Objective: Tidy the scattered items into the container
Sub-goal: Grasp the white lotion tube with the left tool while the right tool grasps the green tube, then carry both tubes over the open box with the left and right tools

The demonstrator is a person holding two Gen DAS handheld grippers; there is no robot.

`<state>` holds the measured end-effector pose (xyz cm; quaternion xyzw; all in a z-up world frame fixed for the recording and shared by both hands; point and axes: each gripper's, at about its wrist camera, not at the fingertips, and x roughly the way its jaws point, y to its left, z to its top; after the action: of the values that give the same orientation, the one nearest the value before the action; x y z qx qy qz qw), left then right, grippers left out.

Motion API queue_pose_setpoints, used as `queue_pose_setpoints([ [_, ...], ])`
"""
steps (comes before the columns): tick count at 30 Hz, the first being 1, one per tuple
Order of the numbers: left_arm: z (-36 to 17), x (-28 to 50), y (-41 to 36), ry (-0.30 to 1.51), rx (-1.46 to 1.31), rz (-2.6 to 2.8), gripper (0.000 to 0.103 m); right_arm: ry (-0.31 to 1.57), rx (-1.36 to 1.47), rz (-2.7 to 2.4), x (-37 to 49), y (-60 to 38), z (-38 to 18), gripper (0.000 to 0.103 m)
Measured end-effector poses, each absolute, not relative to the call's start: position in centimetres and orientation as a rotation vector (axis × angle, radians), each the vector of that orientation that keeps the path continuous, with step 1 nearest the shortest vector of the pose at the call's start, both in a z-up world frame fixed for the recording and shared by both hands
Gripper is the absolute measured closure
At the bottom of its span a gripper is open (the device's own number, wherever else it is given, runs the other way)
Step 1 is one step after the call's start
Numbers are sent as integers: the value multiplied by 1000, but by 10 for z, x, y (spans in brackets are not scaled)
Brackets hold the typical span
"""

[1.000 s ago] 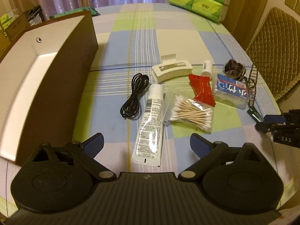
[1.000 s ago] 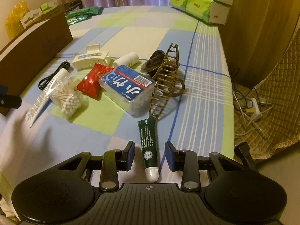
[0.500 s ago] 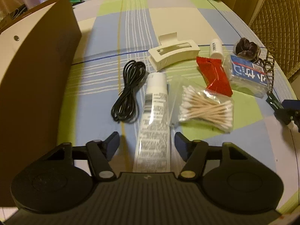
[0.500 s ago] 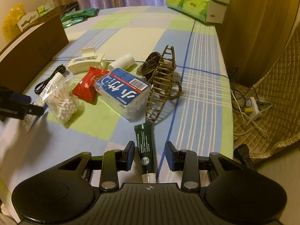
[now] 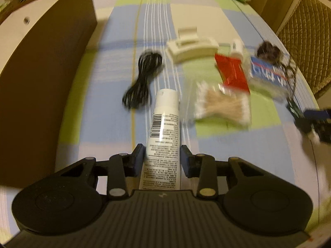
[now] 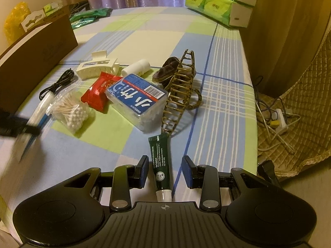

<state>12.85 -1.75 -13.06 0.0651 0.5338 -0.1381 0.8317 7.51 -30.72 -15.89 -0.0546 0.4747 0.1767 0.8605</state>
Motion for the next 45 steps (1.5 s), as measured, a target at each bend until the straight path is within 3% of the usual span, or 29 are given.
queue_pose_setpoints([
  [7,-127,108,-6,1167,113,-274,70,985,-131,381,73,-306,-159,70],
  [10,-129,116,-12,1148,130,-268,63,976,-141,381,74,-305,-160,70],
  [15,-131,124,-25,1123,163,-277,61,956,-207,393,71,-299,-162,70],
  [17,-132,123,-27,1115,166,-280,65,958,-210,398,69,-299,-162,71],
  [20,-130,120,-29,1105,173,-292,76,961,-233,426,62,-296,-161,89],
  [30,-119,91,-20,1105,125,-285,77,1002,-180,500,45,-298,-153,90],
  [45,-37,69,11,915,66,-359,77,914,-58,585,28,-254,-98,90],
])
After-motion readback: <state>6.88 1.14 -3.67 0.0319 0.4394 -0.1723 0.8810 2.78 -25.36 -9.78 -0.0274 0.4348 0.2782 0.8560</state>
